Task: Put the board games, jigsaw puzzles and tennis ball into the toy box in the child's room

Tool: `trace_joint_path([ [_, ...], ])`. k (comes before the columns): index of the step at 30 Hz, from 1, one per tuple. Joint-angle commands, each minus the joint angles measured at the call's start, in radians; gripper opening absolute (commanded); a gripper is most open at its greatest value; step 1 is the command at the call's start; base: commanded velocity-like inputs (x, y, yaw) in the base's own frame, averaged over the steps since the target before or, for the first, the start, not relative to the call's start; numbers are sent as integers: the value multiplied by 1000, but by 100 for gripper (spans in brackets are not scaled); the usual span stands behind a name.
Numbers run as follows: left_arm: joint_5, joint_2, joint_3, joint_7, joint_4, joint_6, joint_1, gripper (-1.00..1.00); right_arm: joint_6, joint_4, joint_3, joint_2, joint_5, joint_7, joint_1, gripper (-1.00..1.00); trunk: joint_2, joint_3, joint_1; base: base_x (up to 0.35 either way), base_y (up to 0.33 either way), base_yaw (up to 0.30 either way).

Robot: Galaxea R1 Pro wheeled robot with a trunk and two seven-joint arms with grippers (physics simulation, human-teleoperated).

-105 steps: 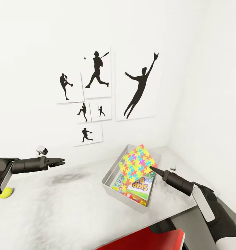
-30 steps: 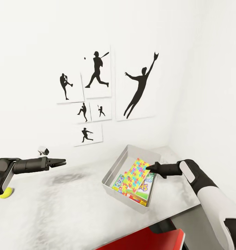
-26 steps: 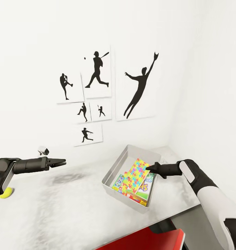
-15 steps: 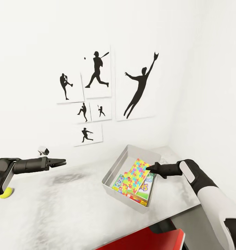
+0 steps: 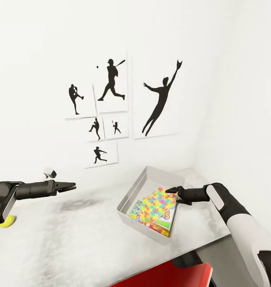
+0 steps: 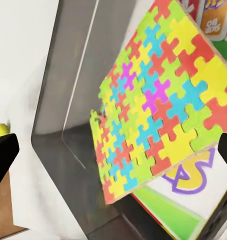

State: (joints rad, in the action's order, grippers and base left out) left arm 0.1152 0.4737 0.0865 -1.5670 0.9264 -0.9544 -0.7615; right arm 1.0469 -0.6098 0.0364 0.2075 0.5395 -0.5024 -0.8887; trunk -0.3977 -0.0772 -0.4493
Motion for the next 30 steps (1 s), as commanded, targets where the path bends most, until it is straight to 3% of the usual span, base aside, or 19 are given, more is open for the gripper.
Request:
trace_joint_path([
  [1, 0, 0, 0, -4, 0, -11, -1, 100, 0, 0, 4, 1, -7, -9, -1, 100, -2, -2, -1, 0, 0, 0],
  [17, -1, 0, 0, -4, 0, -10, -1, 100, 0, -39, -4, 21, 0, -32, 9, 100, -2, -2, -1, 0, 0, 0],
  [20, -2, 1, 0, -4, 0, -10, -1, 100, 0, -141, -7, 58, 7, -100, 31, 100, -2, -2, -1, 0, 0, 0],
  [23, -2, 1, 1, -4, 0, -10, -1, 100, -26, -268, -9, 115, 10, -231, 87, 100, -2, -2, -1, 0, 0, 0],
  [26, -1, 1, 1, -4, 0, -10, -1, 100, -89, -324, -20, 139, 11, -320, 133, 100, -2, -2, -1, 0, 0, 0],
  [30, 0, 2, 1, -4, 0, -10, -1, 100, -144, -346, -74, 153, 12, -406, 196, 100, -2, -2, -1, 0, 0, 0],
])
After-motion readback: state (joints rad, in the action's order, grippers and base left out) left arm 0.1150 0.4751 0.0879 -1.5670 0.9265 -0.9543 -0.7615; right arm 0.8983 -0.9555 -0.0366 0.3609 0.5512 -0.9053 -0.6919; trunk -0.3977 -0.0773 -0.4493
